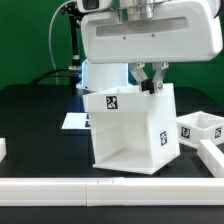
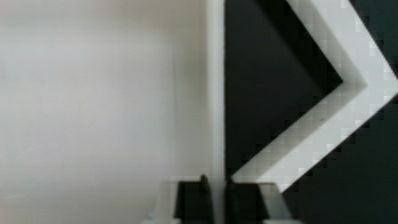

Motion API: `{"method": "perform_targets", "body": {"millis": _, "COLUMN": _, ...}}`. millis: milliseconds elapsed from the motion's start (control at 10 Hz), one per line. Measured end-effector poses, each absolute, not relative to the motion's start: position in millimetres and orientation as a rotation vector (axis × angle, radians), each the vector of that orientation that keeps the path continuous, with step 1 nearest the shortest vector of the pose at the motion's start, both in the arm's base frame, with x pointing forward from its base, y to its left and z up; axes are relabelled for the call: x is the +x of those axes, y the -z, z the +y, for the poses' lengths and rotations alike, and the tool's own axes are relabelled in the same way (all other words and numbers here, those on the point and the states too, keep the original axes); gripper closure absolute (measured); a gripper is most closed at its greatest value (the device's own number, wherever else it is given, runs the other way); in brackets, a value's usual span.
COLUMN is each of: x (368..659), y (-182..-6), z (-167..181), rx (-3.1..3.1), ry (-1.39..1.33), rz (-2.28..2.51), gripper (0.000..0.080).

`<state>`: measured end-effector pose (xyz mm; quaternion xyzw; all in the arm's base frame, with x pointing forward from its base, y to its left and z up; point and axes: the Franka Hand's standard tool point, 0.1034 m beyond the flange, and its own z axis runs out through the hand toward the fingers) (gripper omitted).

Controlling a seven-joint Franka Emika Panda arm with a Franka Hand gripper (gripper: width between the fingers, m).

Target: Assemble drawer

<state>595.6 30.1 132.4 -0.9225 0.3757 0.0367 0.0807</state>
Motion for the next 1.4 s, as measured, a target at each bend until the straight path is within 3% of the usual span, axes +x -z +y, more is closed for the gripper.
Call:
{"method": "perform_targets", "body": {"millis": 400, "x": 596, "y": -131.2, "z": 36, "rx": -2.6, "ry": -0.149, "rz": 1.447, "gripper": 0.0768}}
{"method": "perform_targets", "body": {"millis": 700, "x": 618, "y": -132.6, "z": 52, "rx": -2.182, "ry": -0.242, "rz": 1.967, "gripper": 0.0768}}
{"method": "perform_targets", "body": {"millis": 1200, "x": 615, "y": -131.7, "z": 60, "rx": -2.082, "ry": -0.274, "rz": 2.068, "gripper": 0.0768}}
{"method": "perform_targets", "body": {"millis": 1400, "x": 631, "y": -128.3, "z": 66, "rx": -2.09, "ry": -0.262, "rz": 2.042, "gripper": 0.0768}}
